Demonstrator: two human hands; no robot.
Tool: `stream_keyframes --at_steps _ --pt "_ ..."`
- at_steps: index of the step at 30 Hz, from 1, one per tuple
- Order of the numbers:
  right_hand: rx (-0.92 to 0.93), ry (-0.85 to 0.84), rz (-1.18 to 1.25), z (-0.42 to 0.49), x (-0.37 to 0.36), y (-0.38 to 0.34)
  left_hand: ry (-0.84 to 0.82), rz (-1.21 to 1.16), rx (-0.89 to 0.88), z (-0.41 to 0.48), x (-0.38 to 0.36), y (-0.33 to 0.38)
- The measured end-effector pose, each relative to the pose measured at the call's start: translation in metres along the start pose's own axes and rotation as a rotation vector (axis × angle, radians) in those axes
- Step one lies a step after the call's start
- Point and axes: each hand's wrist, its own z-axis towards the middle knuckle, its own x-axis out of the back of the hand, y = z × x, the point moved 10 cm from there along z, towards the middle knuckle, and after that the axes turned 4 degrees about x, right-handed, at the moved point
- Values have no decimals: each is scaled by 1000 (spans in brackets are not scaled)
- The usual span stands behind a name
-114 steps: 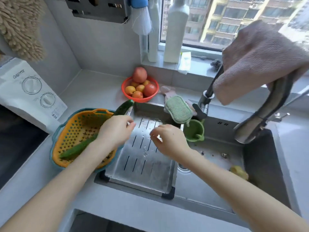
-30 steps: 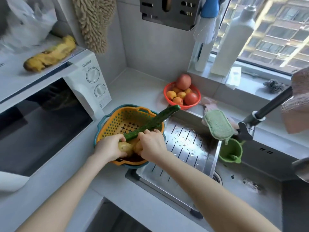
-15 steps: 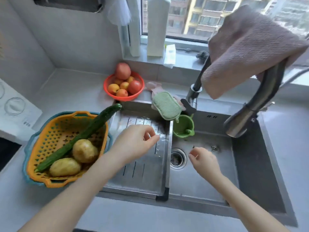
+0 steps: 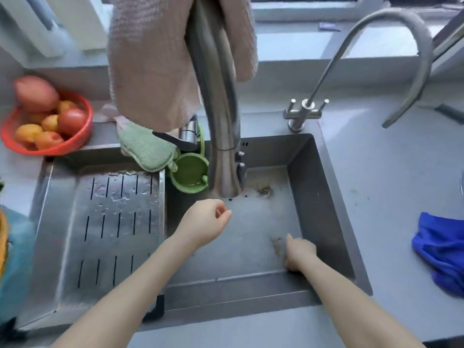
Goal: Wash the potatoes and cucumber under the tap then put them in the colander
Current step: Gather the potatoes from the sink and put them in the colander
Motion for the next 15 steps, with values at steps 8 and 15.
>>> stream_keyframes --at_steps 8,15 --pt "-27 -78 -167 12 -11 2 17 -2 104 -3 2 -21" --pt "80 -190 507 -34 49 -52 97 -55 175 -21 40 -49"
